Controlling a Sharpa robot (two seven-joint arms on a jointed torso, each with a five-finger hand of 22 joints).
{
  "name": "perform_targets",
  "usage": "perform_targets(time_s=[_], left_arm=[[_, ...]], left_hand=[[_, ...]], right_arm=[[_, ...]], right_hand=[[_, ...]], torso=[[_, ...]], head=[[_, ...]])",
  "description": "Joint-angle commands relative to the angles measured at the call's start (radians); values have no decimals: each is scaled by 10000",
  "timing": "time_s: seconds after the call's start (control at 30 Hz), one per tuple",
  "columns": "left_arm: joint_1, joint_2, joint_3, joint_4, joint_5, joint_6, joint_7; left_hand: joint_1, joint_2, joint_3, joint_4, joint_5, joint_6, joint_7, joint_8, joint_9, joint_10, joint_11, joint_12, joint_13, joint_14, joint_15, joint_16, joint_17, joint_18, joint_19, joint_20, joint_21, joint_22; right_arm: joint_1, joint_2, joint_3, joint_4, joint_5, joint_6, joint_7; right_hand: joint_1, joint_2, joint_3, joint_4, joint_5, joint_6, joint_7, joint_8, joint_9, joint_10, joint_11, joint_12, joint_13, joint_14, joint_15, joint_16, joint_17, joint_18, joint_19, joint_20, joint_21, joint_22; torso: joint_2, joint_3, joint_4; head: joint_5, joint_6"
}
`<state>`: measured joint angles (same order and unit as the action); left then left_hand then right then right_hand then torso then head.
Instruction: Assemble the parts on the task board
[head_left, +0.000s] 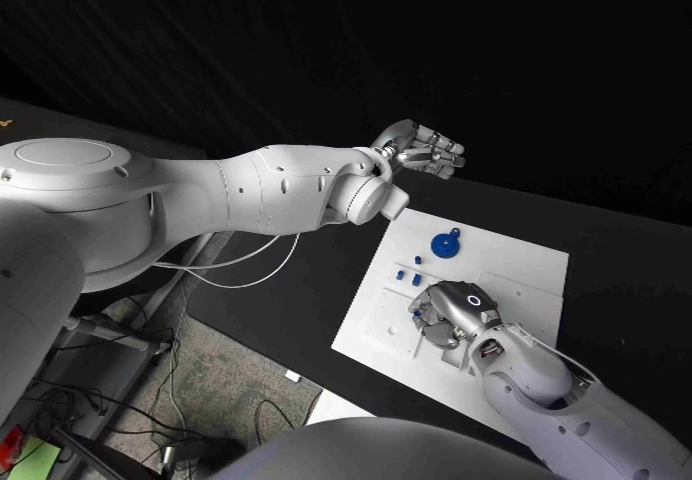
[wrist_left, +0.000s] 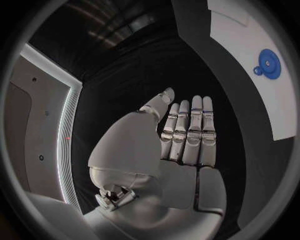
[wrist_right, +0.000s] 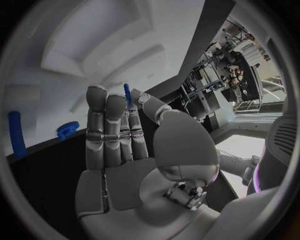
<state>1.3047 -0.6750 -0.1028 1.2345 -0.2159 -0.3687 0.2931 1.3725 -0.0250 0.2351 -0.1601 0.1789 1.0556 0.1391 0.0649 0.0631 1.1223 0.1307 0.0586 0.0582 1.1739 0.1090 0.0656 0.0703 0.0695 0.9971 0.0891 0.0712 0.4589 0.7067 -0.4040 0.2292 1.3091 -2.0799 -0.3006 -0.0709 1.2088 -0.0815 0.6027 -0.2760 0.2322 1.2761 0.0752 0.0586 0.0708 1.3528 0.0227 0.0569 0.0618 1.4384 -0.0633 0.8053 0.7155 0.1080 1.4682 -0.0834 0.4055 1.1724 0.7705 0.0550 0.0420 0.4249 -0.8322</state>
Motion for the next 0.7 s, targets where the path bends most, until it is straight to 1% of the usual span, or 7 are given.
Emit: perform_targets(time_s=[0.03, 0.1, 0.13, 0.27, 0.7], left_arm=[[17, 27, 9, 5, 21, 81, 45], [17, 28, 9, 1, 20, 84, 43], [17, 28, 9, -1, 20, 85, 42], [17, 26, 9, -5, 20, 90, 28], [17, 40, 9, -28, 16, 86, 12]], left_hand=[[95, 1, -55, 19, 5, 49, 21, -17, -7, -66, -16, 10, -7, 59, -14, -21, 12, -44, 20, -23, 64, 12], [96, 1, -55, 21, 5, 49, 21, -17, -7, -67, -16, 10, -7, 58, -14, -21, 12, -44, 19, -23, 64, 16], [126, 5, -44, 60, 9, 39, 27, -17, -7, -78, -11, 11, -7, 46, -10, -21, 11, -36, -17, -19, 70, 140], [126, 5, -44, 60, 9, 39, 27, -17, -7, -78, -11, 11, -7, 46, -10, -21, 11, -36, -17, -19, 70, 140], [126, 5, -44, 60, 9, 39, 27, -17, -7, -78, -11, 11, -7, 46, -10, -21, 11, -36, -17, -19, 70, 140]], right_arm=[[-12, -3, -15, 5, -124, 43, 8], [-13, -11, -27, -1, -124, 65, 7], [-13, -14, -31, -3, -124, 71, 7], [-13, -31, -54, -25, -134, 107, -1], [-12, -60, -154, -71, -182, 233, -31]], right_hand=[[-31, 101, 13, 12, 17, 29, -9, 55, 9, 62, -11, 29, 10, 50, -42, -1, -42, 177, 382, -60, 60, -5], [-31, 101, 13, 12, 17, 29, -9, 55, 9, 62, -11, 29, 10, 50, -42, -1, -42, 177, 382, -60, 60, -5], [-31, 101, 13, 12, 17, 29, -9, 55, 9, 62, -11, 29, 10, 50, -42, -1, -42, 177, 382, -60, 60, -5], [-31, 113, 12, 11, -31, 27, -6, 55, 10, 58, -9, 28, 10, 44, -41, 5, -56, 172, 377, -56, 49, -17], [-31, 124, 16, 6, -54, 13, -2, 53, 8, 49, -6, 29, 10, 37, -37, 7, -75, 169, 372, -58, 26, -33]], torso=[[-6, -4, -4], [-4, -3, -3], [-6, -3, -5], [-6, -7, -7], [-4, -2, -8]], head=[[2, -13], [4, -36], [4, -47], [-1, -60], [7, -40]])
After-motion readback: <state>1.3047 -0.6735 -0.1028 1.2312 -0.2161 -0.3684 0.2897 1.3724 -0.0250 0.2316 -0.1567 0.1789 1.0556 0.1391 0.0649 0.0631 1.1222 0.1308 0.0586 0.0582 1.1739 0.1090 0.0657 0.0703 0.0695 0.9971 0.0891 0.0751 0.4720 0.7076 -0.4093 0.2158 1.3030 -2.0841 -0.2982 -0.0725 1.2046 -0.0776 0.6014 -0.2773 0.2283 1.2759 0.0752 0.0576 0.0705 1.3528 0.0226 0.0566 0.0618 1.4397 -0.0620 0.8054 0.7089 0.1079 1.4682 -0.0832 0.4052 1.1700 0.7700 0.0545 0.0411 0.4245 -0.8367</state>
